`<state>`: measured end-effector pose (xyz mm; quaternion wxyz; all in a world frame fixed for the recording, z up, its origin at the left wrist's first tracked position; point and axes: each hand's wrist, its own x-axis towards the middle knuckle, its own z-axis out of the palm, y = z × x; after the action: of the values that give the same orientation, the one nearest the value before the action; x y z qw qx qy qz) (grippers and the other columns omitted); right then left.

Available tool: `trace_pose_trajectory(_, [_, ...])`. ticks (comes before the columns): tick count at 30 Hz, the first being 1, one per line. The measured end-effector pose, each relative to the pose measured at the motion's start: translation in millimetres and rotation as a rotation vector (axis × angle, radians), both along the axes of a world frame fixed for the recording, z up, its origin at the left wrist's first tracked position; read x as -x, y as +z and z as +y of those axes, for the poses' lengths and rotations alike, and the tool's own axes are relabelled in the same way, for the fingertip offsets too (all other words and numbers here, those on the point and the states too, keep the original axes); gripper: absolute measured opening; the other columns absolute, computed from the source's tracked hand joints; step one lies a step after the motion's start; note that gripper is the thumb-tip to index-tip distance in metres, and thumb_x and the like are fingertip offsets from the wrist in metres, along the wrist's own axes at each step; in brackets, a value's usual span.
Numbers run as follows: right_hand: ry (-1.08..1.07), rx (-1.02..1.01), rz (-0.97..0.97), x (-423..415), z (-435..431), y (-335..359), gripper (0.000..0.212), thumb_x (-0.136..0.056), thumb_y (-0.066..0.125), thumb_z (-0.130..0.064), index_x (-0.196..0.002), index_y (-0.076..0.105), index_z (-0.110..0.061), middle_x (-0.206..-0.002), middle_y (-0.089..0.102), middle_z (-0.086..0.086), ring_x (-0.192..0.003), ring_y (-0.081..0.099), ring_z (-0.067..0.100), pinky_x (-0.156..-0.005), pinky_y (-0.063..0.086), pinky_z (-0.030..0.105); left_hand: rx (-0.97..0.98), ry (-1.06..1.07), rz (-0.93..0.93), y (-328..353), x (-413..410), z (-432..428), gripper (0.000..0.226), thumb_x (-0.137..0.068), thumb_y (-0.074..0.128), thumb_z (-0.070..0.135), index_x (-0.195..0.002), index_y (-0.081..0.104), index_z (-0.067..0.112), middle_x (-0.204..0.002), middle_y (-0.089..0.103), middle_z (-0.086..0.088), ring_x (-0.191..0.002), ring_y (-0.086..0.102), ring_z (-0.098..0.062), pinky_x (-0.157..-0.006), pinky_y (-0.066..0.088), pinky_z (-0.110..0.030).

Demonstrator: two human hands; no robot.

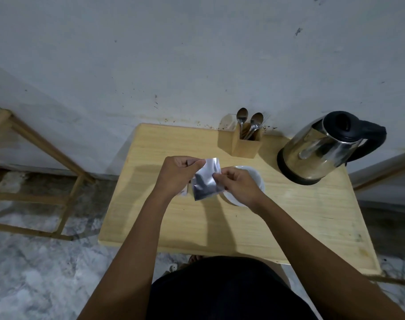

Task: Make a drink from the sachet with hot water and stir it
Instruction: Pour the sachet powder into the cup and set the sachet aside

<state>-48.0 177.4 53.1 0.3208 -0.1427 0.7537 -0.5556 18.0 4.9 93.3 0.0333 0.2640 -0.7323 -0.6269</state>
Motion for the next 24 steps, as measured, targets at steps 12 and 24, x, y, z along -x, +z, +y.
trace_pose_trajectory(12, [-0.181, -0.021, 0.214, -19, 103, -33, 0.047, -0.094, 0.063, -0.017, -0.129, 0.047, -0.043, -0.131, 0.055, -0.013, -0.113, 0.059, 0.004, -0.085, 0.052, 0.025, 0.190, -0.321, -0.116, -11, 46, 69, 0.017, -0.089, 0.060, 0.022, -0.102, 0.066, 0.013, -0.067, 0.070, -0.021, -0.059, 0.070, -0.033, -0.061, 0.061, -0.045])
trace_pose_trajectory(24, [-0.351, -0.187, 0.641, -6, 118, -46, 0.021, -0.093, 0.063, -0.009, -0.110, 0.072, -0.015, -0.105, 0.072, 0.000, -0.084, 0.061, 0.002, -0.073, 0.047, 0.007, -0.013, -0.318, -0.292, -30, 72, 93, 0.021, -0.093, 0.053, 0.025, -0.106, 0.061, 0.011, -0.078, 0.073, -0.015, -0.055, 0.066, -0.029, -0.060, 0.059, -0.034])
